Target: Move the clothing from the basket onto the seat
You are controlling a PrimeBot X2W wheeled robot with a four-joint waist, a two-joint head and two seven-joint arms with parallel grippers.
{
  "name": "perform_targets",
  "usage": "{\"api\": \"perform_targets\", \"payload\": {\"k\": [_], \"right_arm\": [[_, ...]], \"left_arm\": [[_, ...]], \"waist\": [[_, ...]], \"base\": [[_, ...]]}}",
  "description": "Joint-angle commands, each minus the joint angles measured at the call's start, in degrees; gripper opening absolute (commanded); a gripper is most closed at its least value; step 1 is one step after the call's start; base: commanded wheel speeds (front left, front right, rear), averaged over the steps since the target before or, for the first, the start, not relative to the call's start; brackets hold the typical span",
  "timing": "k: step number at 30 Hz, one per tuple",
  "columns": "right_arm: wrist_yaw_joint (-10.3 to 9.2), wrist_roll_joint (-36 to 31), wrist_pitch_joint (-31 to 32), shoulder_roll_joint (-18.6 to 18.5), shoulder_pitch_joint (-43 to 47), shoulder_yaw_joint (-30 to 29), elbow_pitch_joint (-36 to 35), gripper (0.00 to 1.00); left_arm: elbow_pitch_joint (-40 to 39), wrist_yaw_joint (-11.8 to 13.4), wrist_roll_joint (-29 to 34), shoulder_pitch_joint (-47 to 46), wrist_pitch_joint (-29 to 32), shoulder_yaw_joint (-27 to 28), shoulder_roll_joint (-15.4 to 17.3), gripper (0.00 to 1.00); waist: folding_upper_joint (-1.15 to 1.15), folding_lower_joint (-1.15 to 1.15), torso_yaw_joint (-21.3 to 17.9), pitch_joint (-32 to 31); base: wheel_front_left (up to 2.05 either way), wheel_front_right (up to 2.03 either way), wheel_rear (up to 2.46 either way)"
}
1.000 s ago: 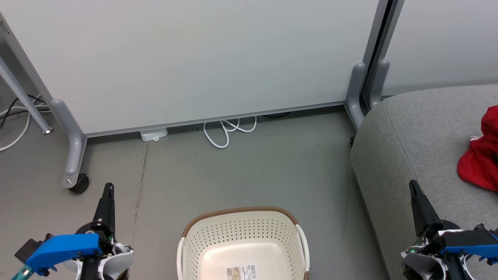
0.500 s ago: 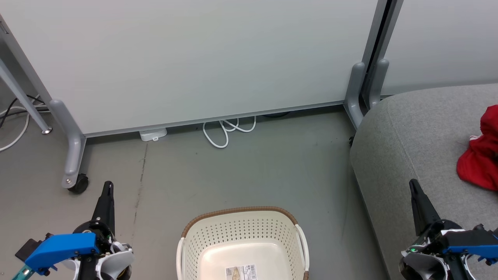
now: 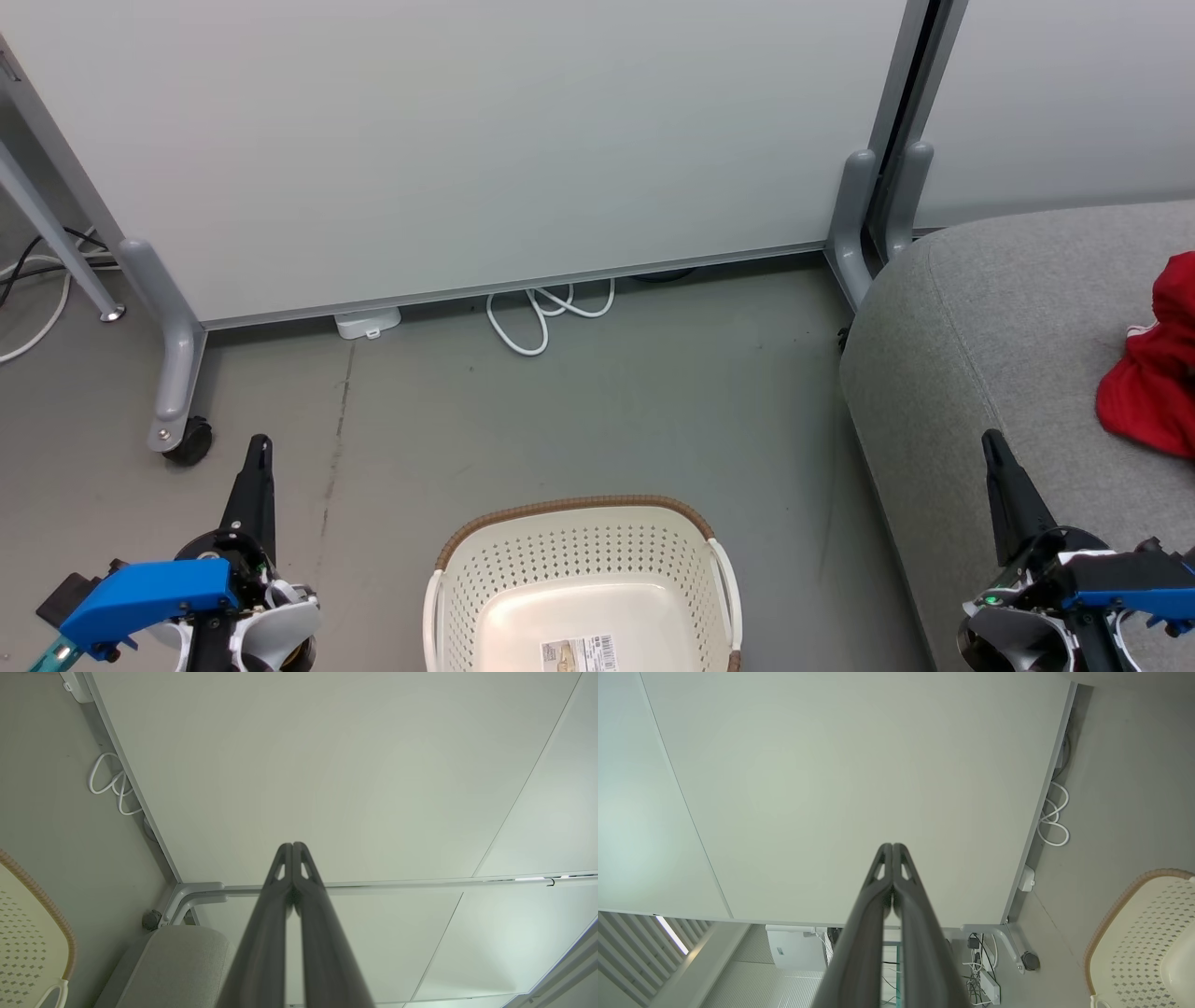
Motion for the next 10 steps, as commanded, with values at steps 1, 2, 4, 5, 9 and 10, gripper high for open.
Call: {"api": "perform_targets", "payload": {"k": [1,2,4,5,9,10], "right_arm": [[0.02,0.1,0.2,-0.3,-0.8,-0.1,-0.2,0.0],[0.02,0.1,0.2,-0.3,-0.8,-0.1,-0.2,0.0],[0.02,0.1,0.2,-0.3,-0.8,-0.1,-0.2,0.0],[0.02,0.1,0.2,-0.3,-0.8,-0.1,-0.2,0.0],[0.02,0.1,0.2,-0.3,-0.8,-0.1,-0.2,0.0],[0.02,0.1,0.2,-0.3,-0.8,-0.1,-0.2,0.0]], "left_arm": [[-0.2,-0.2,-0.1,-0.5,0.2,0.1,0.0,0.0],[-0.2,-0.2,-0.1,-0.5,0.2,0.1,0.0,0.0],[-0.2,-0.2,-0.1,-0.5,0.2,0.1,0.0,0.0],[-0.2,-0.2,-0.1,-0.5,0.2,0.1,0.0,0.0],[-0.2,-0.2,-0.1,-0.5,0.2,0.1,0.0,0.0],[-0.2,-0.2,-0.1,-0.5,0.2,0.1,0.0,0.0]], "waist": [[0.0,0.0,0.0,0.0],[0.0,0.0,0.0,0.0],[0.0,0.0,0.0,0.0],[0.0,0.0,0.0,0.0],[0.0,0.0,0.0,0.0],[0.0,0.0,0.0,0.0]], "base": [[0.0,0.0,0.0],[0.0,0.0,0.0],[0.0,0.0,0.0],[0.0,0.0,0.0],[0.0,0.0,0.0],[0.0,0.0,0.0]]}}
